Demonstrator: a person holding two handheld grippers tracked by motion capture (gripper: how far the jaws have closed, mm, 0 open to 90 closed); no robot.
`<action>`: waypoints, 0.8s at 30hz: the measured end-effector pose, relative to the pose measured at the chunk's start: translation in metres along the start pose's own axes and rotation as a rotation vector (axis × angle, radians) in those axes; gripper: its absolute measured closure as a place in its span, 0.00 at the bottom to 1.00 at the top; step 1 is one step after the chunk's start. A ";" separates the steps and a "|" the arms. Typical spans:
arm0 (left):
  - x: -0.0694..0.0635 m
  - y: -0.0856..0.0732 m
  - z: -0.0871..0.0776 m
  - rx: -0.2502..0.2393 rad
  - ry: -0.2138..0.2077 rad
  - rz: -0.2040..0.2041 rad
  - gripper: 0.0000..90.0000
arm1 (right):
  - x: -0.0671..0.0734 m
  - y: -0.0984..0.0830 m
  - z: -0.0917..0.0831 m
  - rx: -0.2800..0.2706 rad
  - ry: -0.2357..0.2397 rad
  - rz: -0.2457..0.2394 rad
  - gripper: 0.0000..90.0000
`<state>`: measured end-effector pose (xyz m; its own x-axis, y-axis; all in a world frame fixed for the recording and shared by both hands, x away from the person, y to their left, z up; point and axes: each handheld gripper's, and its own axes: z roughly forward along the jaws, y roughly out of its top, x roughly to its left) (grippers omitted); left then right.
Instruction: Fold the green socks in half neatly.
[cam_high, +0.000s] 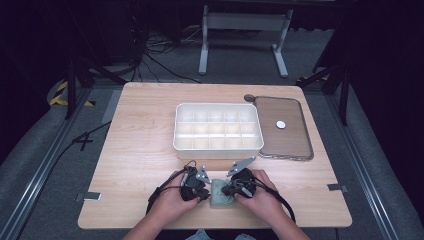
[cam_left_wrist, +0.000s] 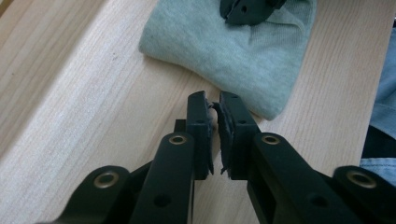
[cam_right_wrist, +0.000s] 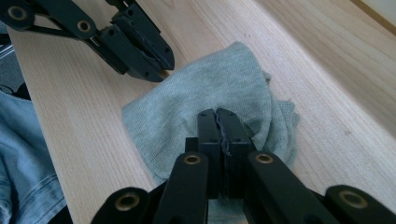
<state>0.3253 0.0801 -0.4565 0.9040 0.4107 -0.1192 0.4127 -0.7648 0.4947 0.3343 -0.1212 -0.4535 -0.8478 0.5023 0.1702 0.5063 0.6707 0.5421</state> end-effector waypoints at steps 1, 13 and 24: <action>0.000 0.000 0.000 0.000 0.000 0.000 0.96 | 0.001 0.000 0.001 -0.004 0.001 0.000 1.00; -0.005 0.006 -0.001 -0.053 0.004 0.043 0.99 | 0.002 0.000 0.001 -0.011 -0.002 0.004 1.00; -0.008 0.010 0.000 -0.069 -0.004 0.053 0.98 | 0.005 0.000 0.003 -0.028 -0.017 -0.023 0.99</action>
<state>0.3226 0.0692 -0.4509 0.9248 0.3685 -0.0947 0.3559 -0.7494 0.5583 0.3304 -0.1173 -0.4552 -0.8562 0.4964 0.1434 0.4819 0.6669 0.5683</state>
